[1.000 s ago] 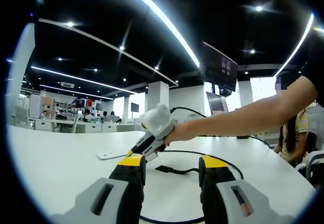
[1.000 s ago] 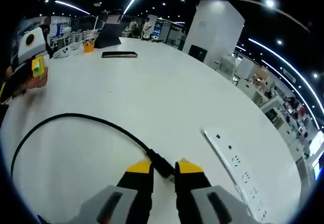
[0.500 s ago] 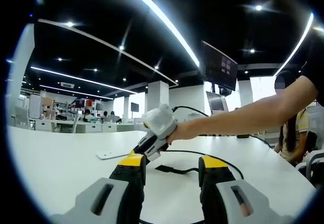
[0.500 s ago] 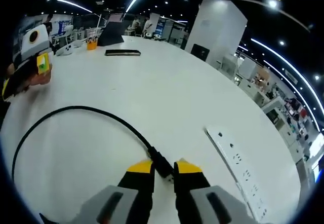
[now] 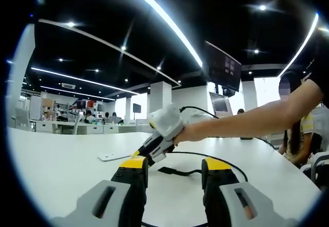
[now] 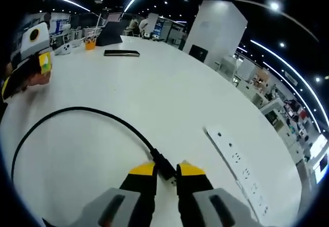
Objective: Find the charging cable on the desk, coil it up and secure with Velcro.
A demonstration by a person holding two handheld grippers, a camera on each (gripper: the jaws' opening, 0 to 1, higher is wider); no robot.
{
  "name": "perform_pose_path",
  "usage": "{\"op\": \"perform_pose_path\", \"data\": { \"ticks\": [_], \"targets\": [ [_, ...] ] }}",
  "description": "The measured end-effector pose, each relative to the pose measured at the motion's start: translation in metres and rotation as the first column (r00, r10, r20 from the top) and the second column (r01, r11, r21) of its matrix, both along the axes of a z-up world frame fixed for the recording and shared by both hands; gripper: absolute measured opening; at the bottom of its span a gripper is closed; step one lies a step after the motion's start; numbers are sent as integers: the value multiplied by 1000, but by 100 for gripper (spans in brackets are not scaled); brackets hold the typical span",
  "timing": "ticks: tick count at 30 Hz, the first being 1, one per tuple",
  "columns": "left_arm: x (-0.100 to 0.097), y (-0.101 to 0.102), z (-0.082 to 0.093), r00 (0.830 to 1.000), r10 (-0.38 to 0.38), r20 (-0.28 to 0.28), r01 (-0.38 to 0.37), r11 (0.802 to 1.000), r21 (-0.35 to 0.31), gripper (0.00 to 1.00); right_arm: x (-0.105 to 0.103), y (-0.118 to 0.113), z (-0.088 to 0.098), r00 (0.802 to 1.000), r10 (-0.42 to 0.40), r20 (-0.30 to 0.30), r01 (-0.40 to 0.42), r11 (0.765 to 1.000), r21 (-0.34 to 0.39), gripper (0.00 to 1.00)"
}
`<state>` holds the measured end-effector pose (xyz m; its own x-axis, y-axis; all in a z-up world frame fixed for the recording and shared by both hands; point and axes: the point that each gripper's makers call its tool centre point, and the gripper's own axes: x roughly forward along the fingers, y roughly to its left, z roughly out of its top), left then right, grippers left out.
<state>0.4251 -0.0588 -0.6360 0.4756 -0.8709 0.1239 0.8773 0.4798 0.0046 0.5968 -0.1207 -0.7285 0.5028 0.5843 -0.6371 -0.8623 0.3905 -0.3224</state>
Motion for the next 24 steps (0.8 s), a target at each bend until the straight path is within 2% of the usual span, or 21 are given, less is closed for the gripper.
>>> {"op": "perform_pose_path", "data": {
  "ticks": [24],
  "targets": [
    [-2, -2, -3, 1000, 2, 1, -2, 1000, 13, 42, -23, -26, 13, 992, -106, 73, 102, 994, 49, 16]
  ]
}}
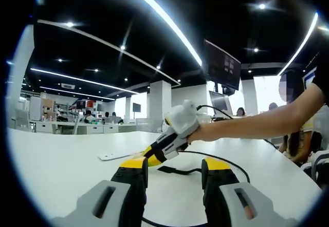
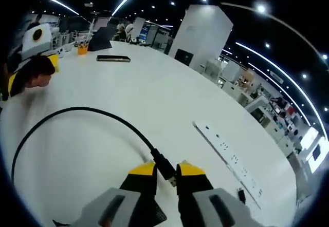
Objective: Find the charging cable on the desk, coil it up and secure with Velcro.
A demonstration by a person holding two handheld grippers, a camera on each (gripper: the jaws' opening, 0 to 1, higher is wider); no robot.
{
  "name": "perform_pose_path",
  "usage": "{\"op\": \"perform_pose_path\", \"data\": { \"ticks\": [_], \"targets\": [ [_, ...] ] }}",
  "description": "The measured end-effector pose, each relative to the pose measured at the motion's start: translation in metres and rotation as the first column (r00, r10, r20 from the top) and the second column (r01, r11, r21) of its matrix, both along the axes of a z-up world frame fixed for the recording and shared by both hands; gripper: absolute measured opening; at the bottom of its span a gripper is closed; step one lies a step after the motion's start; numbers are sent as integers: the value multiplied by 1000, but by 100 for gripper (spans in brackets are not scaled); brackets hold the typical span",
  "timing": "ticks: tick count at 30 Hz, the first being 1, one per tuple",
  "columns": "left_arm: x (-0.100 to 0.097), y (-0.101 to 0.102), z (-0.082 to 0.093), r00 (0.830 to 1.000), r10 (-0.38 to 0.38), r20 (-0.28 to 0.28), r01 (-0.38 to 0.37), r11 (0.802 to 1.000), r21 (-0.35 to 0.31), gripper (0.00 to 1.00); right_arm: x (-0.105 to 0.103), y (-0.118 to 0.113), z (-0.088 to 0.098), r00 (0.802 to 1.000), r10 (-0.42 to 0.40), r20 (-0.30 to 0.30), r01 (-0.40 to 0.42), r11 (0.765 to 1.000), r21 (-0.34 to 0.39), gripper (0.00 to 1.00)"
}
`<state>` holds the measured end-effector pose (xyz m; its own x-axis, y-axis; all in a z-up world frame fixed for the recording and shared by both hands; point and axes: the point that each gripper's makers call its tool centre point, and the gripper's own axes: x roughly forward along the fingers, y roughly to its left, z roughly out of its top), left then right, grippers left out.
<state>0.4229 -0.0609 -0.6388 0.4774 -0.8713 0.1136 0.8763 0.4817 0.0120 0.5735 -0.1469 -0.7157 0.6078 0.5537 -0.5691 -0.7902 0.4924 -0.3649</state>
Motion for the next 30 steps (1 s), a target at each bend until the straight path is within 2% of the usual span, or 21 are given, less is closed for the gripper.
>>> {"op": "perform_pose_path", "data": {
  "ticks": [16, 30],
  "targets": [
    [-1, 1, -1, 1000, 6, 1, -6, 1000, 7, 42, -27, -22, 9, 997, -62, 36, 61, 998, 22, 16],
    [-3, 1, -3, 1000, 8, 4, -8, 1000, 17, 42, -48, -44, 10, 991, -125, 52, 123, 992, 38, 16]
  ]
}}
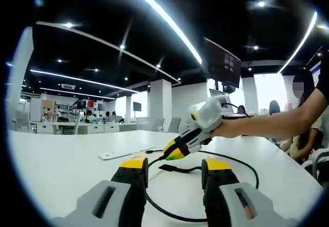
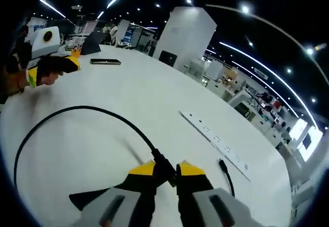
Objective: Find the charging cable on the desk, coil it up and secure with Velcro.
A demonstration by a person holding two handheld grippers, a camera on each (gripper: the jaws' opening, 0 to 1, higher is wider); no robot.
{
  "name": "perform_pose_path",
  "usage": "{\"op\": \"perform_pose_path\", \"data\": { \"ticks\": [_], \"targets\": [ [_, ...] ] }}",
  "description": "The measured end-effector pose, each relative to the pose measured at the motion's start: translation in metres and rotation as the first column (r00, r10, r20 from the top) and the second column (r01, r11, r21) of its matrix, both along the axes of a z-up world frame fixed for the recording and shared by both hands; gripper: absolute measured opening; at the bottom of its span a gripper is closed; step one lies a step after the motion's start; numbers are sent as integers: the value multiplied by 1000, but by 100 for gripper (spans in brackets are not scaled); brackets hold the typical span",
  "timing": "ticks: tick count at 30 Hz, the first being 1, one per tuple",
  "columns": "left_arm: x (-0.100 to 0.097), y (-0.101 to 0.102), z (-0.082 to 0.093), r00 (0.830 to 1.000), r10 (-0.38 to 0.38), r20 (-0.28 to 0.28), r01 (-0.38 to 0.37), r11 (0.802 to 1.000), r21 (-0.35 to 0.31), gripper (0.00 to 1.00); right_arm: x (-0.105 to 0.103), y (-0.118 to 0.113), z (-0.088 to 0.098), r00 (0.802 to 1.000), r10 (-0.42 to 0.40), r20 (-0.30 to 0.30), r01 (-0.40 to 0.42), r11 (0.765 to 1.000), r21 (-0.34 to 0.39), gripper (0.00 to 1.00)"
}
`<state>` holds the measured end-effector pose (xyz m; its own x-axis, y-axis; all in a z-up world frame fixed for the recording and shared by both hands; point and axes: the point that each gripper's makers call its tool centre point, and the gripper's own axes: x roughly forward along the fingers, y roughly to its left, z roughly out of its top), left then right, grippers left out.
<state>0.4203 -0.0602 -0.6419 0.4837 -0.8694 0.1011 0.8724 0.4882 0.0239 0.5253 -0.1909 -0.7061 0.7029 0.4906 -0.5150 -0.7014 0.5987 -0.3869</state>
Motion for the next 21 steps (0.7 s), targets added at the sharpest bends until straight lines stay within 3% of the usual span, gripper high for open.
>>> {"op": "perform_pose_path", "data": {
  "ticks": [4, 21],
  "targets": [
    [0, 0, 0, 1000, 1, 1, -1, 1000, 2, 42, -7, -6, 1, 1000, -14, -6, 15, 1000, 20, 11],
    [1, -1, -2, 1000, 1, 0, -1, 1000, 10, 42, -22, -23, -5, 999, -24, -24, 24, 999, 23, 9]
  ]
}}
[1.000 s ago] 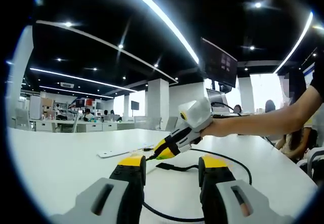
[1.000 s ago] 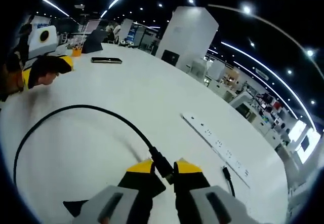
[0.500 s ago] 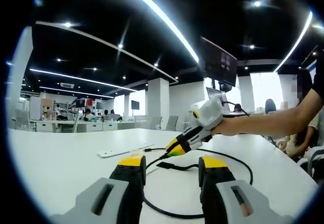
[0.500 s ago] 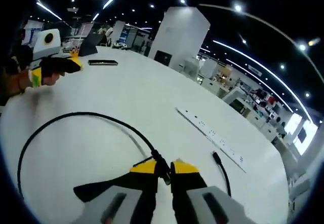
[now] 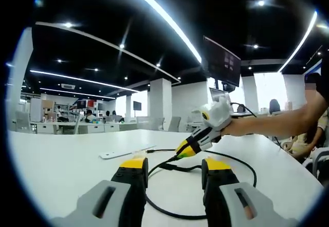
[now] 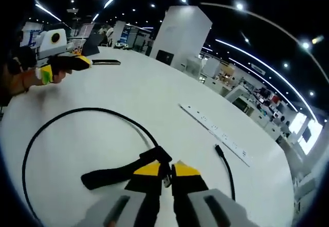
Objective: Find the charging cable on the desk, coil it up and secure with Velcro.
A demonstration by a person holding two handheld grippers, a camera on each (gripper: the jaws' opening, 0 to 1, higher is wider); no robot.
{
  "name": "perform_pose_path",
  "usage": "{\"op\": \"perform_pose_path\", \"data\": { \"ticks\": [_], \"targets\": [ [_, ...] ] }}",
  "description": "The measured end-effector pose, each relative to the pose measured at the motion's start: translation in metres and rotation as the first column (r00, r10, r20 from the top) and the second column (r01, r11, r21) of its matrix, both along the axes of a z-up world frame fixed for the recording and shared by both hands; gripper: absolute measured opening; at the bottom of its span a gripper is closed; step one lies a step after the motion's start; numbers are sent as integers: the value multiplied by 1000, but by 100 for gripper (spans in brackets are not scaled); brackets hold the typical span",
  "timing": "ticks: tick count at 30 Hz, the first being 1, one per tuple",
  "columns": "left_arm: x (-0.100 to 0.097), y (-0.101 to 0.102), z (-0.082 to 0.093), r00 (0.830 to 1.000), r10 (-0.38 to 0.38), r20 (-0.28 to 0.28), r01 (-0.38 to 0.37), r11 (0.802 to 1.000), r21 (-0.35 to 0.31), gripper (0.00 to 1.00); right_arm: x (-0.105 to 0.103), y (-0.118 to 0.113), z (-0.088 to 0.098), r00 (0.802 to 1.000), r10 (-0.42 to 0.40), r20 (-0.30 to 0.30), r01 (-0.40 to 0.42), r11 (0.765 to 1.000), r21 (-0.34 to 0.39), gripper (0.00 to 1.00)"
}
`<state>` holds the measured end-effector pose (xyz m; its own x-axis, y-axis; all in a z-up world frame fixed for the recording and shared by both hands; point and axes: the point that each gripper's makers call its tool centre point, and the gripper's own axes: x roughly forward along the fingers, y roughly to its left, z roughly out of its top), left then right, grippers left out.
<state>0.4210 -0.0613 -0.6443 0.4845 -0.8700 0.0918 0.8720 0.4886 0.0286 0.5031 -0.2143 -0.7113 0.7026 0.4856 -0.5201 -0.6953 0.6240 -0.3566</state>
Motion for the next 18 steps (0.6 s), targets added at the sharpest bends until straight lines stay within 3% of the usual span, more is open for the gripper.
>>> {"op": "perform_pose_path", "data": {
  "ticks": [18],
  "targets": [
    [2, 0, -2, 1000, 5, 0, -5, 1000, 8, 42, -26, -20, -5, 1000, -16, -9, 16, 1000, 18, 8]
  ]
}}
